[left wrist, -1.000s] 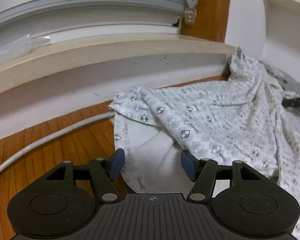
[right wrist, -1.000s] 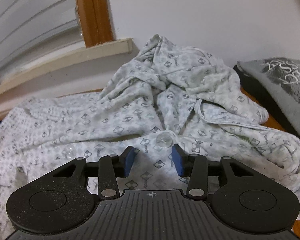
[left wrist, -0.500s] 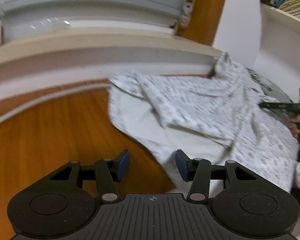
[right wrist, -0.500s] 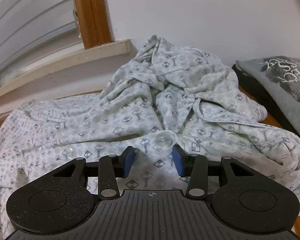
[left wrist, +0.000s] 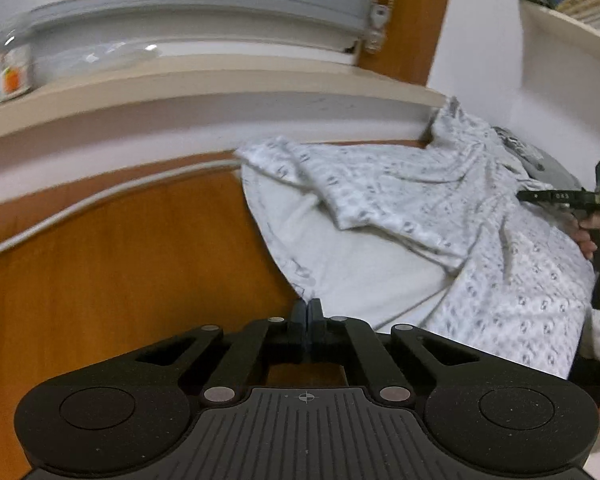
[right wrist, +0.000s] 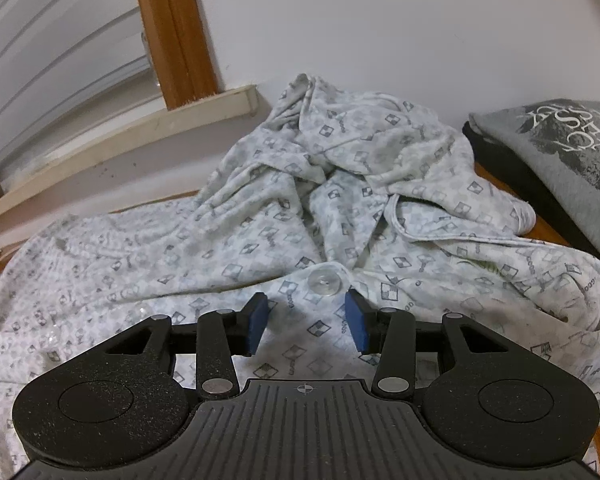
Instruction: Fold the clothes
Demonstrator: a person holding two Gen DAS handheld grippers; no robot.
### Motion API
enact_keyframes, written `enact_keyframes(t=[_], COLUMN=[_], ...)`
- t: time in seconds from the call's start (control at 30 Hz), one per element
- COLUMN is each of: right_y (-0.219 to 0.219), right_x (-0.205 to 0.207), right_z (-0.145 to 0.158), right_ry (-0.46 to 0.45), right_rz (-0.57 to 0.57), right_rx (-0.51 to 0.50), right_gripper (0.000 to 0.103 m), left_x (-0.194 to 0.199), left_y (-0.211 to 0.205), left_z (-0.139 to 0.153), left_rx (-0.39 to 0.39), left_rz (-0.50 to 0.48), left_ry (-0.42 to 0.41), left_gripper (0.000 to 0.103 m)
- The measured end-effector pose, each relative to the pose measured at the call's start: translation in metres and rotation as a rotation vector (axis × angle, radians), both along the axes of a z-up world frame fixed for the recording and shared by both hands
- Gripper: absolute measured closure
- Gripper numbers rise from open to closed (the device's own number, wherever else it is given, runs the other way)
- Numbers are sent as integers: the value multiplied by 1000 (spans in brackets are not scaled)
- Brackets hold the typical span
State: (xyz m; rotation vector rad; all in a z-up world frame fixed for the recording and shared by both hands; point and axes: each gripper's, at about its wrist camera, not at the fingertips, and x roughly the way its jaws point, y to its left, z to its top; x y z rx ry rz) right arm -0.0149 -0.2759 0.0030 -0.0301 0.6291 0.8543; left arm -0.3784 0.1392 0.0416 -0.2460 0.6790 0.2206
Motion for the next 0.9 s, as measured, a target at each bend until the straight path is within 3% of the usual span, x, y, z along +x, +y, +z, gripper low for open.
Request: enact_keyframes(t=[0.1,0.2,0.3,0.4,0.47,0.53,0.63,0.8,0.87,0.9], right_y=[0,0,-1,-1,-2,-2,-2,-3,-2,-2], right_x=[0,0,1,2,3,2,2,3,3,3], right_z=[0,0,0,0,0,0,1,1,1,1], right_ry=[-2,-5,-2,1,4,4,3,7,8,9], right_rz=[1,8,9,10,16,15,15,17,16,16], right_rx=[-3,-3,1,4,4,4,3,7,8,9], right_gripper=[59,58,58,58,58,58,58,58,58,58], left_x=[2,14,40,77,103,124,144,173,181,183], left_y=[6,11,15,31,45,57,71,67,59,55], left_z=[2,7,15,17,17,15,12,1,-2,-3], left_rx=[8,12,24,57,93,49,-77,-132,-106,-87], left_rz=[27,42,17,19,31,43,51,52,47,36], left_ry=[21,-8,-27,-42,-43,-41,-67,-51,-29,-34], left_gripper=[102,97,75,65,65,65,62,55,60,90])
